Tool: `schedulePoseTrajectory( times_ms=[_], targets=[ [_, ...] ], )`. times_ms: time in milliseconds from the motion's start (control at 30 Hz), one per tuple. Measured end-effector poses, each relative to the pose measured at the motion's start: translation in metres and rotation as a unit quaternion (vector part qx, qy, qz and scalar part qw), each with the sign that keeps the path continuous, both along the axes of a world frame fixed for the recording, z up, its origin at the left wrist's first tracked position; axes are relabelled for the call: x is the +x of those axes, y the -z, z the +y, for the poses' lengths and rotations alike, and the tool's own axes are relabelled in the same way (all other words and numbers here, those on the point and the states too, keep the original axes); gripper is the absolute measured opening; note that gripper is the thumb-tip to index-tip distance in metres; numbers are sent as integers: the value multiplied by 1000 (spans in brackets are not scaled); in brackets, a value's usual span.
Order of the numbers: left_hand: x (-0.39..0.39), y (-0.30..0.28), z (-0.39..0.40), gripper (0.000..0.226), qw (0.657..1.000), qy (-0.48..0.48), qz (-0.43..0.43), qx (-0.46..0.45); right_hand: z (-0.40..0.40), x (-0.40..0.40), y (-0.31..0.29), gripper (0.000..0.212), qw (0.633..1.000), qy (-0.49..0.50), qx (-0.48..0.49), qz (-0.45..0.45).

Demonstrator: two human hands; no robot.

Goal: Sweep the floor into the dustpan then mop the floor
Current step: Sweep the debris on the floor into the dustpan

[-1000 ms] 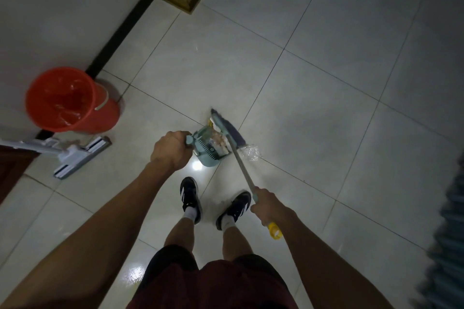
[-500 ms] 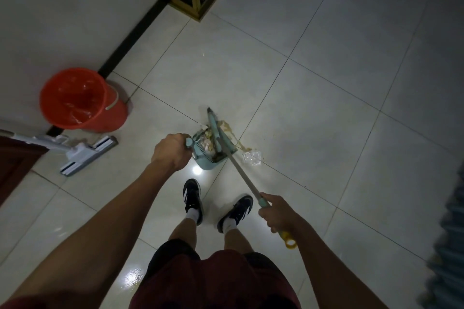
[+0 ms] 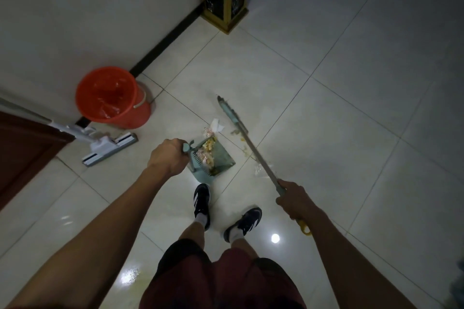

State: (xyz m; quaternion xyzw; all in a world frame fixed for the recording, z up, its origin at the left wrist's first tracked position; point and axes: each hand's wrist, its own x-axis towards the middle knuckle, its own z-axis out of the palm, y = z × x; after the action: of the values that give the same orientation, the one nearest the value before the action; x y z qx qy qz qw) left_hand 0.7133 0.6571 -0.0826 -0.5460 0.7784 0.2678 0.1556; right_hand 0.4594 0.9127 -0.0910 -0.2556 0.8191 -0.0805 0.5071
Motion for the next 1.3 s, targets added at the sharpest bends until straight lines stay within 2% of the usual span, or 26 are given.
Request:
schedulePoseTrajectory(
  times_ms=[267, 633, 767, 867, 1133, 1300],
  targets=[
    [63, -1, -23, 14, 998, -58, 1, 3, -82, 9, 24, 48, 988, -130, -17, 76],
    [103, 12, -77, 8, 996, -87, 3, 9, -137, 36, 48, 40, 975, -178, 38, 126],
    [108, 14, -93, 9, 995, -95, 6, 15, -150, 46, 52, 41, 976, -189, 68, 85],
    [108, 16, -96, 12, 994, -106, 16, 22, -152, 65, 57, 29, 981, -174, 64, 54],
    [84, 19, -84, 15, 992, -123, 30, 20, -144, 98, 52, 57, 990, -115, 59, -58],
    [79, 12, -69, 14, 989, -147, 32, 7, -129, 85, 34, 53, 995, -57, 28, -78]
  ],
)
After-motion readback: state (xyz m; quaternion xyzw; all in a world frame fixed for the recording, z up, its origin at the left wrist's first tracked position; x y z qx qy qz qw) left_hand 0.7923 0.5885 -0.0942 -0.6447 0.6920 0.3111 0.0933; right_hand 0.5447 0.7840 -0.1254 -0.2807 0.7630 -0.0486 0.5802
